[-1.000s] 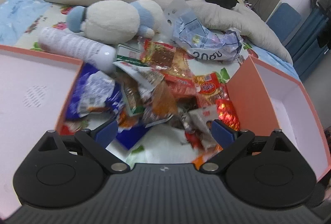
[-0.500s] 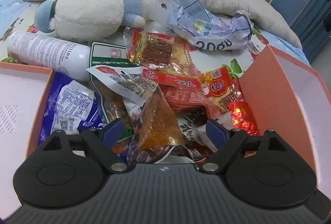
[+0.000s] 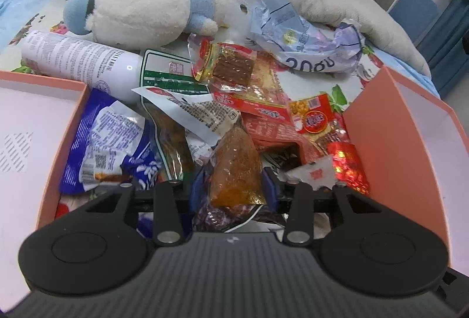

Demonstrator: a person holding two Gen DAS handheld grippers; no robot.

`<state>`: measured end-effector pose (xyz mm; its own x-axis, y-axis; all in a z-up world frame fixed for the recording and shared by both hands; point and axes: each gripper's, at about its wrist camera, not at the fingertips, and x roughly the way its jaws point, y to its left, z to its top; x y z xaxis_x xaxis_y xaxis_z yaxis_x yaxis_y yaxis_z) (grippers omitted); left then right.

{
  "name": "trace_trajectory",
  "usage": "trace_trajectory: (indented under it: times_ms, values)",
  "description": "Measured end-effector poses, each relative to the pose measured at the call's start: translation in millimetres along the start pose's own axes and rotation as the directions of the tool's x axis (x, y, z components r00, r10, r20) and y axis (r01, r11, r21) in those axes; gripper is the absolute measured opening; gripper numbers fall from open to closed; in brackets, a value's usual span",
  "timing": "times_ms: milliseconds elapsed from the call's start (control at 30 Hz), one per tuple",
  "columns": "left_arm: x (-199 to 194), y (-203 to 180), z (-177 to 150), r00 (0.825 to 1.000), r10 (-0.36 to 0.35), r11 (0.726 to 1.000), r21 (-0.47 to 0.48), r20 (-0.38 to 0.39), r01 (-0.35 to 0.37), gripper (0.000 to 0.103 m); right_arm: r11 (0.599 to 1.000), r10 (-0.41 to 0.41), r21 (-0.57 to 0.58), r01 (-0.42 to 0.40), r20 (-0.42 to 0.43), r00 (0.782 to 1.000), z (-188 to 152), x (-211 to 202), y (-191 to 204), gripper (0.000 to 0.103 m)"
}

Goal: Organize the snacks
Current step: 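Carry both packets over the deep pink box and open both grippers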

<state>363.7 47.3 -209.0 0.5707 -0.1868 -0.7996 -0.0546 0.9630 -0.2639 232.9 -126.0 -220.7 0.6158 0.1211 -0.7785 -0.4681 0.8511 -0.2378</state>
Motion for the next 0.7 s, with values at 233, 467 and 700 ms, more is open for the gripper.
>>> trace_trajectory:
  times_ms: [233, 467, 700]
  values:
    - [-48, -6, -26, 1.000, 0.012, 1.000, 0.017, 0.012, -0.012, 0.047, 0.990, 0.046, 0.136, -0.050, 0.029, 0.999, -12, -37, -3, 0.045]
    - [-102, -2, -65, 0.998, 0.036, 0.999, -0.009, 0.049, -0.035, 0.047, 0.971, 0.053, 0.231, -0.067, 0.064, 0.997, -34, -75, -2, 0.045]
    - [-144, -3, -105, 0.997, 0.034, 0.999, -0.020, 0.071, -0.032, 0.046, 0.936, 0.075, 0.335, -0.106, 0.103, 0.992, -52, -108, -7, 0.045]
